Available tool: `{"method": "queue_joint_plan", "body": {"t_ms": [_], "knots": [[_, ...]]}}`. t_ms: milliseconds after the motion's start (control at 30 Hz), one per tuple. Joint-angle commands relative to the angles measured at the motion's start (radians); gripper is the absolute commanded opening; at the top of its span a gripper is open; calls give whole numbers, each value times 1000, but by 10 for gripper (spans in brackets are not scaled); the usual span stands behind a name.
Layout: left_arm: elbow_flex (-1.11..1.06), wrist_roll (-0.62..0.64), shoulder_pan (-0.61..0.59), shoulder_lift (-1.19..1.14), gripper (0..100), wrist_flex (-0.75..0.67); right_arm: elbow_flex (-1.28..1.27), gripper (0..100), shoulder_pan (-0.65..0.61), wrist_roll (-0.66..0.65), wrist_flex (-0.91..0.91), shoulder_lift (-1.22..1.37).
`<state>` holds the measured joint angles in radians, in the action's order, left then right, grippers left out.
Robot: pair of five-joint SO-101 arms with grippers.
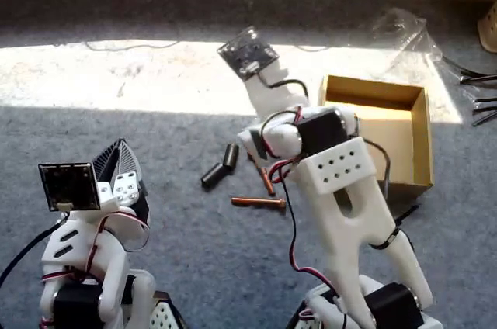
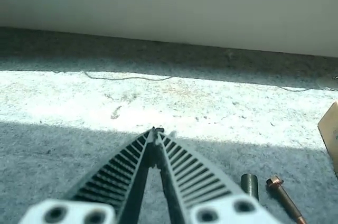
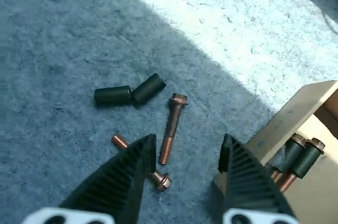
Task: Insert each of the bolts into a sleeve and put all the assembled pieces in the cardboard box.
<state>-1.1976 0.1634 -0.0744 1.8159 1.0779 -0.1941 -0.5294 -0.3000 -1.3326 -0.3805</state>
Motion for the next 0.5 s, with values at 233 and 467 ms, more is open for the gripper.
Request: {"method": "queue_joint_plan", "body": {"t_ms": [233, 467], "knots": [[48, -8, -10, 12, 6, 5, -344, 176, -39, 112, 383, -33], [48, -8, -10, 12, 6, 5, -278, 176, -51, 370, 381, -33]]}}
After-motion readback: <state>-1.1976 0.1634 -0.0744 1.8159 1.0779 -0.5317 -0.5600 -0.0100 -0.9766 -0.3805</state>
